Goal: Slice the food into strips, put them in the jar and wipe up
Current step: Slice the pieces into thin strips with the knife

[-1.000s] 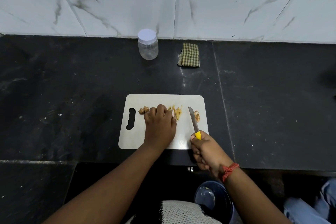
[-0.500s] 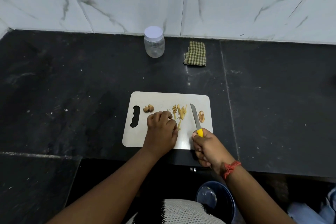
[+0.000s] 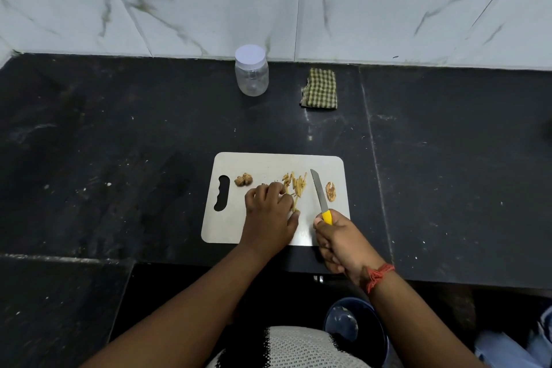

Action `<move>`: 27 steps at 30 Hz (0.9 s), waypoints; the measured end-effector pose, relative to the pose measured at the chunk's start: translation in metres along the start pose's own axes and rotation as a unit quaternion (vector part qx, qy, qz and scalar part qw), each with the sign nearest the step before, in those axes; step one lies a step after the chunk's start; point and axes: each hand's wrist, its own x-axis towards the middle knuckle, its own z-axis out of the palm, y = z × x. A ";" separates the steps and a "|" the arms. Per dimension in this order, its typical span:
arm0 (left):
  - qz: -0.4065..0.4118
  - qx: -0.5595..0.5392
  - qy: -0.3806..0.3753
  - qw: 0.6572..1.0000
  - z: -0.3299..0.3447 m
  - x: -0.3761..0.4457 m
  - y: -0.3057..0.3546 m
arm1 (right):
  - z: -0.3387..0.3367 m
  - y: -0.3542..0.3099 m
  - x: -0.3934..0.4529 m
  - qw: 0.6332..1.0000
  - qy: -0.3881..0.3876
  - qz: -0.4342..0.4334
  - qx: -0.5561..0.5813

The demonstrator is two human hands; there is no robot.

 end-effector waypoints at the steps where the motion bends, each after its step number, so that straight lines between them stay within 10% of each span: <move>1: -0.010 -0.001 -0.001 1.000 0.000 0.002 0.002 | 0.001 -0.001 0.000 1.000 0.001 -0.001 -0.001; 15: -0.101 -0.034 0.065 0.992 -0.005 0.000 -0.033 | -0.001 0.000 -0.002 0.999 -0.001 -0.015 -0.038; 27: -0.011 -0.011 0.041 0.999 -0.008 -0.002 -0.044 | 0.014 0.009 0.008 0.975 -0.002 -0.028 -0.219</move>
